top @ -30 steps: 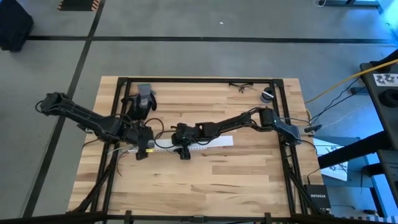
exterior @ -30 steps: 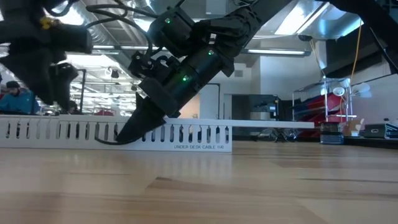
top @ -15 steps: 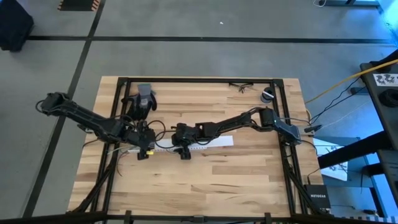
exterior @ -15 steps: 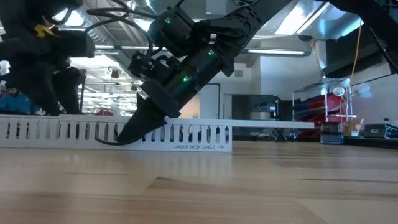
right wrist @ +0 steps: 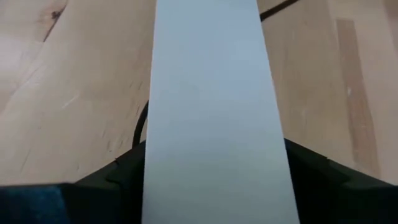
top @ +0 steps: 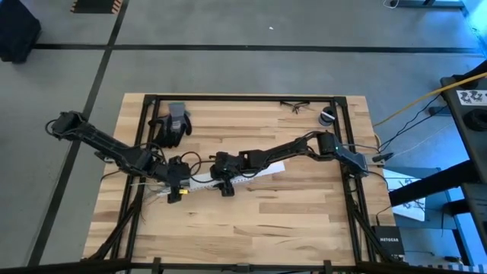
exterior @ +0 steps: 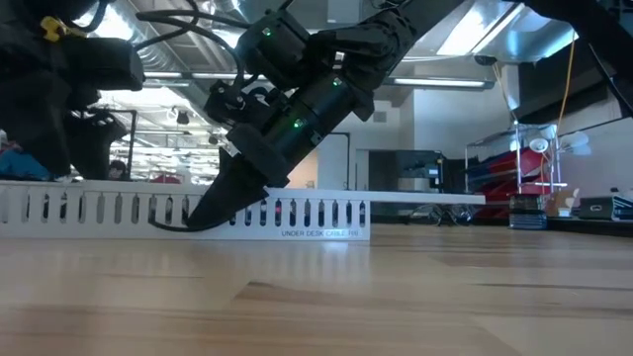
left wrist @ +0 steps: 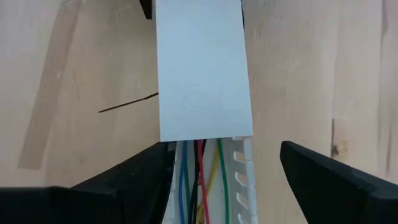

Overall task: Ziptie cables
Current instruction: Close the white cable duct with the lid

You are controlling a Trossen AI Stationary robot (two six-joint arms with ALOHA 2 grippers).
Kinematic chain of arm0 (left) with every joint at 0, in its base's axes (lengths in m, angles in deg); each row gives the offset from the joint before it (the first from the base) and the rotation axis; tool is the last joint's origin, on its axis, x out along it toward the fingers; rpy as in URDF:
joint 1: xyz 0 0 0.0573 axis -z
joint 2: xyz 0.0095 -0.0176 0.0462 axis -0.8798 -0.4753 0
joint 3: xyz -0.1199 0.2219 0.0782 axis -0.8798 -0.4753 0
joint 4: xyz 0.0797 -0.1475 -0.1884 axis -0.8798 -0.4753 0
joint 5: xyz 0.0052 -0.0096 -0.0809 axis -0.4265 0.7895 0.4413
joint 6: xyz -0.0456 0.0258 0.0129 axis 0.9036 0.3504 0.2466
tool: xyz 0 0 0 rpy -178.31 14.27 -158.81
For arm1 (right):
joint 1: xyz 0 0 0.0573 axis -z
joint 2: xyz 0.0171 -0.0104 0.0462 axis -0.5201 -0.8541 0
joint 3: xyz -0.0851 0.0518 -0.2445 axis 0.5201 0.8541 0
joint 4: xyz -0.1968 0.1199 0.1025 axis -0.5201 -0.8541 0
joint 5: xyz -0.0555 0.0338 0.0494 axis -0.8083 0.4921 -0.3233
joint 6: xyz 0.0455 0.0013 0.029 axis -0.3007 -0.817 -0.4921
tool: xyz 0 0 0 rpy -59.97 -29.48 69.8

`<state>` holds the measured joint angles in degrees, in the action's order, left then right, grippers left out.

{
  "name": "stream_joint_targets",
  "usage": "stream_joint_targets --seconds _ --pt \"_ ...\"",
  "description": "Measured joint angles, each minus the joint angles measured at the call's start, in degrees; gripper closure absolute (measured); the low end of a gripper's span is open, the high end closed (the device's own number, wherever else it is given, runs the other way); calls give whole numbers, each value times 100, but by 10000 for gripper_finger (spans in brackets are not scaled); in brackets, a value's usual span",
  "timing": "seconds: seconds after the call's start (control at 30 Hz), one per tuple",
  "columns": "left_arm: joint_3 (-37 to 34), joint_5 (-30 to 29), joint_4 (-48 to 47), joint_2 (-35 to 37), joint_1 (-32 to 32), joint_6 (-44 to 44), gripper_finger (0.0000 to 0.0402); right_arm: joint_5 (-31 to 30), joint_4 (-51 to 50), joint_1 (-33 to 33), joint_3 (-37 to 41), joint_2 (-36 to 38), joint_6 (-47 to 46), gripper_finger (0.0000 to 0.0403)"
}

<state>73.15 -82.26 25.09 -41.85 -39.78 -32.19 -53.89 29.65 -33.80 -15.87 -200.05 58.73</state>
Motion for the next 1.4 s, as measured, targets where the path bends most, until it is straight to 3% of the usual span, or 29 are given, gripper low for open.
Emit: stream_joint_targets --seconds 0.77,1.17,1.4 --pt "44 210 419 158 374 633 100 -66 -2 13 2 0 -56 128" --pt "-132 181 651 112 530 915 100 -214 119 139 -7 -13 -538 128" --pt "-116 180 -459 200 823 1792 100 -146 89 160 -7 -13 -487 128"
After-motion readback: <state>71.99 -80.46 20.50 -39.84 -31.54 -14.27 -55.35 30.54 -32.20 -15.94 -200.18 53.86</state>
